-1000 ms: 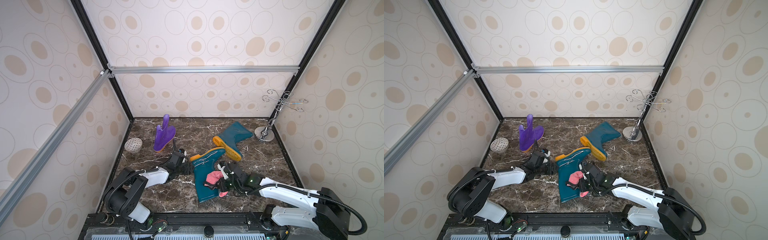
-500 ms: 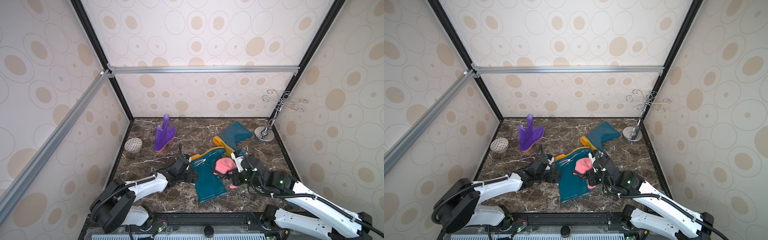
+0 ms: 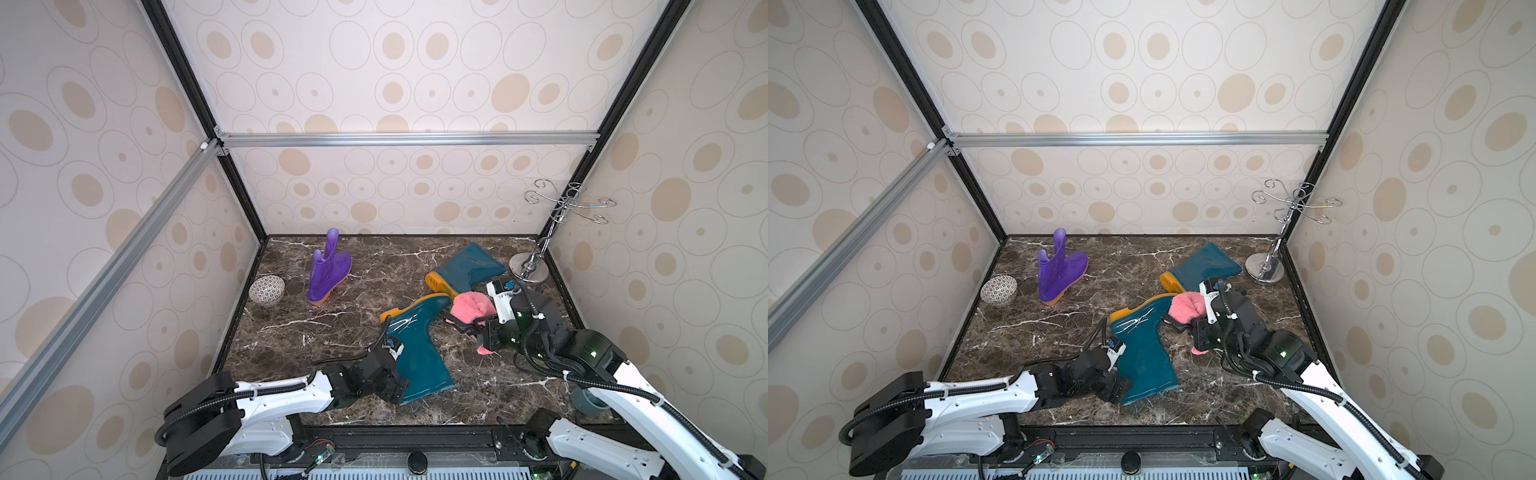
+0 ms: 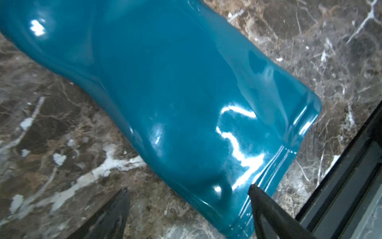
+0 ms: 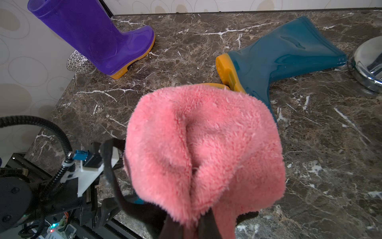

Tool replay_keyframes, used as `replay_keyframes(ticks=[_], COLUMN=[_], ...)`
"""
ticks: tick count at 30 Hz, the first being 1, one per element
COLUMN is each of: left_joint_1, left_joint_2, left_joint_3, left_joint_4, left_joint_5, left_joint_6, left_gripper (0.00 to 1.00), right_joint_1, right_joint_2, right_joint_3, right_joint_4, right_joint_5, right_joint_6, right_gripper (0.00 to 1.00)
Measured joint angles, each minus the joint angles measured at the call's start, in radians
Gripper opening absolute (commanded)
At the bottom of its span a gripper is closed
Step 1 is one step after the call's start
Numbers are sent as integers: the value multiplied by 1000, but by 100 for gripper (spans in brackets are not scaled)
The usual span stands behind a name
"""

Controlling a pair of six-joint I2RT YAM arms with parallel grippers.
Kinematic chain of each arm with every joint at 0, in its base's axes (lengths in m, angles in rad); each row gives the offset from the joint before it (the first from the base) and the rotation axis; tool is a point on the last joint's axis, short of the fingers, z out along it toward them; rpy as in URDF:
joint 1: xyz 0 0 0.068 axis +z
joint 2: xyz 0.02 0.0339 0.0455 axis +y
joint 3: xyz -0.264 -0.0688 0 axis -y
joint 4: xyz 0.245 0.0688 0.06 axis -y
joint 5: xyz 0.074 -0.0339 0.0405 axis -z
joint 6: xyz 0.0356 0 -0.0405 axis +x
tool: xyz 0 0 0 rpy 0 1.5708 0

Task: Wipe the rubber boots with a cloth
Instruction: Adjust the rubber boot at the center of the board.

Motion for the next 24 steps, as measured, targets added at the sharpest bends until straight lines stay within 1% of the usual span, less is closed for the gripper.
replay_keyframes(ticks=[3, 5, 10, 15, 19, 21, 24], left_joint_1=[-84, -141, -217, -240, -244, -244, -245], left_joint_2=[30, 55, 137, 248, 314, 334, 354], left_joint_3=[22, 61, 164, 253, 275, 276, 278], left_joint_4=[-21, -34, -42, -65, -82, -92, -95], left_joint_5=[-59, -103, -187, -229, -243, -247, -250], left_joint_6=[22, 48, 116, 166, 192, 204, 219], left_gripper=[94, 95, 95, 90, 85, 81, 73], right_joint_1=[-5, -11, -18, -22, -23, -23, -23], right_joint_2=[-13, -27, -61, -85, -105, -112, -122], right_joint_3=[0, 0, 14, 46, 63, 68, 74], right_joint_4=[-17, -30, -56, -75, -98, -107, -118], right_joint_5=[5, 11, 36, 60, 80, 85, 92], right_joint_6=[-9, -11, -11, -11, -13, -14, -15], right_gripper=[0, 0, 0, 0, 0, 0, 0])
